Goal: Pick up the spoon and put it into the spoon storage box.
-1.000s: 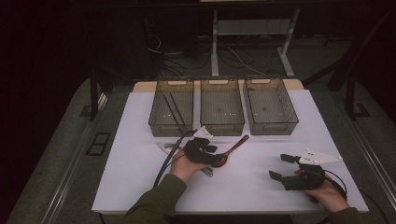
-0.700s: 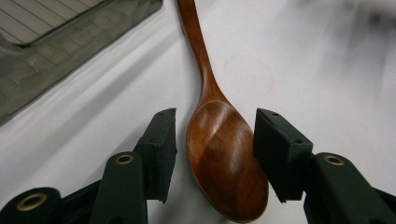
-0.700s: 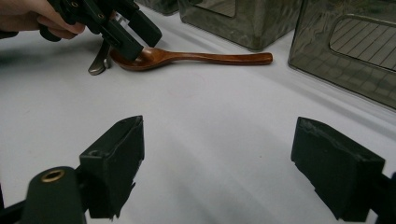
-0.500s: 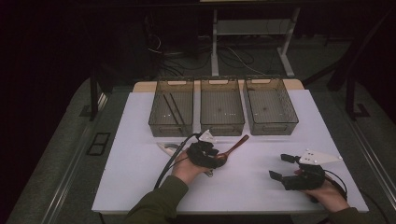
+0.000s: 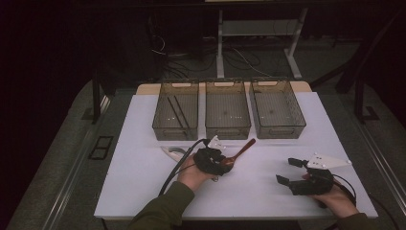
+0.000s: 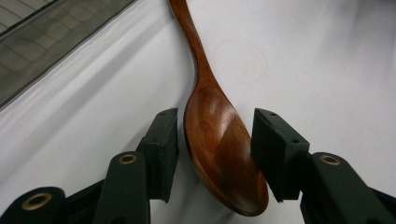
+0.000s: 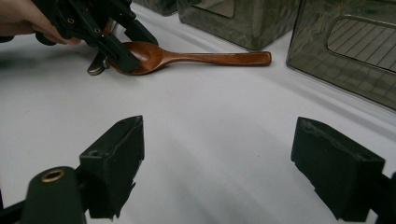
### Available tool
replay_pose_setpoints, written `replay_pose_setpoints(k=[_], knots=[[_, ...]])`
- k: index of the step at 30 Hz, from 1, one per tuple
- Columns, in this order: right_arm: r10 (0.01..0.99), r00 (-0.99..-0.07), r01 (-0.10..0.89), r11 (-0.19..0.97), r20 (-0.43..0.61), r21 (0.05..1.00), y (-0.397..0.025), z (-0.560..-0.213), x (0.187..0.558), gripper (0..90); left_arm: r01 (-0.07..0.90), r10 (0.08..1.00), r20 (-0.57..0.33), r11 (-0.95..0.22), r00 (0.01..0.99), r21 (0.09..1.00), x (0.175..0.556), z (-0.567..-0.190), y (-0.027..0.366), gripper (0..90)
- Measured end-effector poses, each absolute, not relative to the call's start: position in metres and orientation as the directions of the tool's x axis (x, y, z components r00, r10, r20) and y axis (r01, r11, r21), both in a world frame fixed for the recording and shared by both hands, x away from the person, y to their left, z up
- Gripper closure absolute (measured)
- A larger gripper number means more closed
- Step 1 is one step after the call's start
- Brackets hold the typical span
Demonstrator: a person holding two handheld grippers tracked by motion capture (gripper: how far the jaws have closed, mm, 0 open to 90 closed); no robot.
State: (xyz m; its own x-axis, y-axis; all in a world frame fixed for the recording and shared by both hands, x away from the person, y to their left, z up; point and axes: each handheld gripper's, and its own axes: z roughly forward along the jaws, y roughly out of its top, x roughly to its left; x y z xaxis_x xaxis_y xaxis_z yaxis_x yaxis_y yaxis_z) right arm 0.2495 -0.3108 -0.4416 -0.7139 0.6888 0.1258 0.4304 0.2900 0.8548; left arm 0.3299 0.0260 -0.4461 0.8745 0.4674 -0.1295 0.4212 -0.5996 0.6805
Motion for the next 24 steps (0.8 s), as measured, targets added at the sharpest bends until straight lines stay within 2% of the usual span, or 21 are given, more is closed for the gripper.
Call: replay_pose_setpoints(k=[7,12,21,24], knots=[[0.689,-0.714,0.429,0.291,0.124,0.855,-0.311,-0.441,0.250,16.3,0.403,0.464,-0.099,-0.621,0.880,0.672,0.324,-0.445,0.020,54.7],[0.689,-0.714,0.428,0.291,0.123,0.856,-0.311,-0.441,0.250,16.3,0.383,0.453,-0.077,-0.638,0.888,0.668,0.322,-0.444,0.016,62.5],[0.688,-0.716,0.425,0.294,0.119,0.856,-0.311,-0.441,0.250,16.3,0.401,0.472,-0.085,-0.625,0.877,0.669,0.320,-0.443,0.014,76.6],[0.687,-0.717,0.425,0.295,0.119,0.856,-0.311,-0.441,0.250,16.3,0.409,0.483,-0.083,-0.623,0.872,0.667,0.321,-0.442,0.016,78.3]])
